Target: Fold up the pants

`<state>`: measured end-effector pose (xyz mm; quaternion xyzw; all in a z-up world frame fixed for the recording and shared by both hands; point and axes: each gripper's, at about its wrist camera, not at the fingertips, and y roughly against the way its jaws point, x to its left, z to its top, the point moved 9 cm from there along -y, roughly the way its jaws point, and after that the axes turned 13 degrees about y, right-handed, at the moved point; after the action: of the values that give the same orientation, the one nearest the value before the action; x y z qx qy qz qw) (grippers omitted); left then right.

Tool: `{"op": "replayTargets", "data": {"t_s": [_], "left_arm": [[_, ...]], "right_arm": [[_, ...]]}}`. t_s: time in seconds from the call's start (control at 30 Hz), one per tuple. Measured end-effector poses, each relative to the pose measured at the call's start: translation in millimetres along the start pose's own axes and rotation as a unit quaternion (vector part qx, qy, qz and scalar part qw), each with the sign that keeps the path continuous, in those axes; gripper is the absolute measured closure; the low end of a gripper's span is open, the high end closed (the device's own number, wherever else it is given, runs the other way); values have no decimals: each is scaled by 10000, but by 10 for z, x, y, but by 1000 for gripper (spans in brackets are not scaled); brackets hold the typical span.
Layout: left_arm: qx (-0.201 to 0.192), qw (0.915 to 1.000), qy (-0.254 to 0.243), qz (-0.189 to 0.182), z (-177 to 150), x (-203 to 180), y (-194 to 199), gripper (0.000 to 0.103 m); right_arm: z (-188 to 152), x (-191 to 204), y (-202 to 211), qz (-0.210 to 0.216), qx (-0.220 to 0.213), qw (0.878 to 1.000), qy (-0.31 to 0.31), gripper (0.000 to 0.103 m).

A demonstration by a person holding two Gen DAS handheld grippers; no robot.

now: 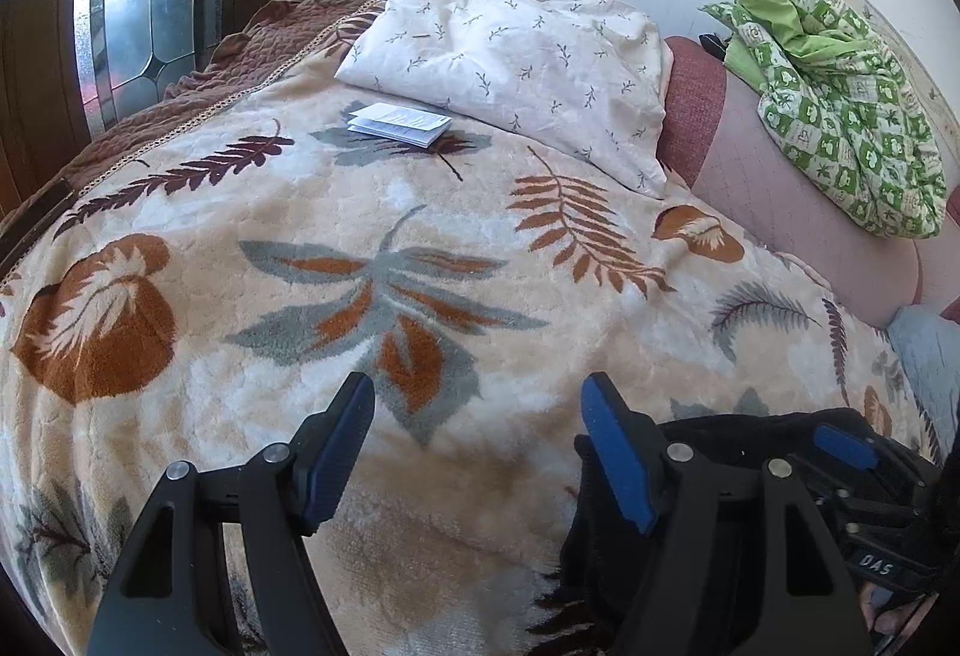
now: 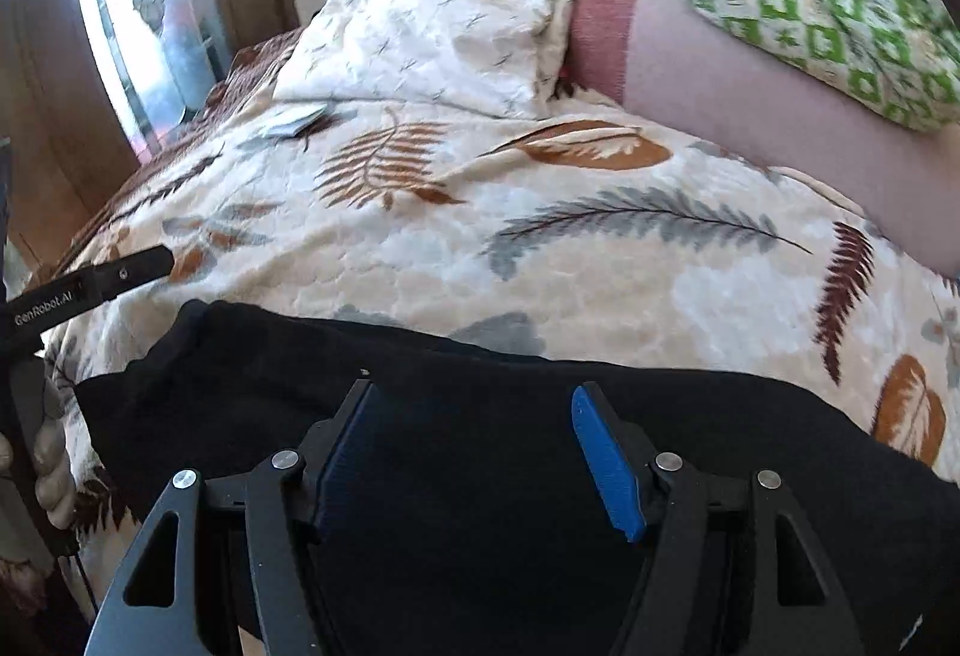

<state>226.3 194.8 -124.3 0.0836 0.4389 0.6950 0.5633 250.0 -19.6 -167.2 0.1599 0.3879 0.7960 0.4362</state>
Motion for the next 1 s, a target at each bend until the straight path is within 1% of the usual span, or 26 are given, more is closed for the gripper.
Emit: {"op": "replayTargets", "data": {"t_s": [0.07,0.1,0.13,0.17,0.2,0.23,0.27,0.3,0.33,0.37,0.43,0.5,0.63,0.7,0.8,0.83,0.87,0.93,1.0], "left_arm": [[33,10000,-20,-54,-8,-16,7,32],[26,10000,-29,-62,-3,-20,20,32],[9,10000,-20,-96,9,-24,39,32],[-28,9999,-13,-122,24,-30,63,32],[-82,9999,-25,-115,43,-33,84,32],[-138,9998,-47,-97,58,-35,101,32],[-164,9998,-60,-90,61,-37,105,32],[-143,9998,-66,-95,57,-44,96,32],[-94,9999,-62,-128,41,-56,82,32],[-33,9998,-44,-166,20,-67,67,32],[51,9998,-22,-203,-16,-88,54,32],[37,9997,-28,-220,-31,-112,72,32],[34,9997,57,-244,-46,-104,93,32],[55,9996,120,-243,-47,-83,95,32],[95,9997,70,-225,-54,-90,85,32],[118,9996,37,-250,-63,-111,82,32],[114,9995,10,-288,-73,-138,92,32],[82,9991,-171,-381,-111,-243,128,32],[22,9982,-433,-421,-170,-365,177,32]], "right_arm": [[57,137,-176,19,228,9989,399,35],[110,113,-282,-413,375,9958,726,35],[222,-75,-280,-1289,266,9873,890,35],[353,-293,-173,-2087,4,9741,873,35],[459,-464,-14,-2571,-264,9630,769,35],[530,-595,146,-2781,-481,9576,576,33],[563,-689,301,-2656,-705,9610,308,32],[541,-738,429,-2251,-896,9702,44,31],[476,-755,475,-1978,-898,9761,-74,30],[376,-770,494,-1844,-806,9794,-141,29],[168,-785,495,-1807,-607,9815,-166,29],[-116,-857,558,-1828,-408,9818,-314,30],[-473,-1008,704,-1604,-169,9830,-879,29],[-502,-1005,720,-1474,-112,9844,-949,29],[-345,-822,629,-958,-78,9918,-840,29],[-305,-748,587,-851,-8,9931,-811,30],[-298,-695,586,-827,37,9931,-831,30],[-341,-627,681,-921,-12,9924,-816,30],[-468,-609,805,-1231,64,9897,-728,30]]}}
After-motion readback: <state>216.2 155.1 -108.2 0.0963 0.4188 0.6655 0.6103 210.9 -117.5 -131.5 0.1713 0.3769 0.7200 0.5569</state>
